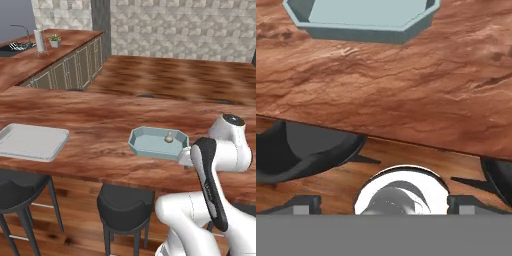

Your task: Place the cold items (squash and mushroom) from the fridge in one tupperware on the dining counter. Place the warm items (kebab skewer and hot dog) in the stove area in another tupperware.

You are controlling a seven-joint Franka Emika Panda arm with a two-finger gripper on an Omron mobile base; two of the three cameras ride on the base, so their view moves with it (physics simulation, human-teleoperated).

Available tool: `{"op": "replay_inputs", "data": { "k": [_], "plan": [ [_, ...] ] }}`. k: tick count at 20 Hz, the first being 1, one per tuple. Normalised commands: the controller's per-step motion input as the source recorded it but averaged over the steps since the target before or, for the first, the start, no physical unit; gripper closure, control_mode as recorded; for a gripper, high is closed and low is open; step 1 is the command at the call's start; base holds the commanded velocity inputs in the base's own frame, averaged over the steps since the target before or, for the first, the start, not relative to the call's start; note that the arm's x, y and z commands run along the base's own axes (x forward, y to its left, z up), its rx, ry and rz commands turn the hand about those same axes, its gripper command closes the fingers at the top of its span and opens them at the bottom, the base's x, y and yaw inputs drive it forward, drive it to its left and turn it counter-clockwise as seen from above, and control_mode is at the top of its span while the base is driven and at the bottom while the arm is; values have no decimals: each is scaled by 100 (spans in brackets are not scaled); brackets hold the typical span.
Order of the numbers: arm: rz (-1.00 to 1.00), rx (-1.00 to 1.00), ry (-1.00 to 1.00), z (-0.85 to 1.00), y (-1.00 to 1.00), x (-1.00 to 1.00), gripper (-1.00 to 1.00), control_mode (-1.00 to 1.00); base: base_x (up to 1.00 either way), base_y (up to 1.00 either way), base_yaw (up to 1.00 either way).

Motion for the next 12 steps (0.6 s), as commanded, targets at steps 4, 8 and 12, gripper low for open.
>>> {"op": "replay_inputs", "data": {
  "k": [4, 8, 12],
  "plan": [
    [37, 51, -12, -64, 11, 1, -100, -100, 0, 0, 0],
    [7, 4, -8, 2, 10, -28, -100, -100, 0, 0, 0],
    [-9, -1, -11, 7, 18, -60, -100, -100, 0, 0, 0]
  ]
}}
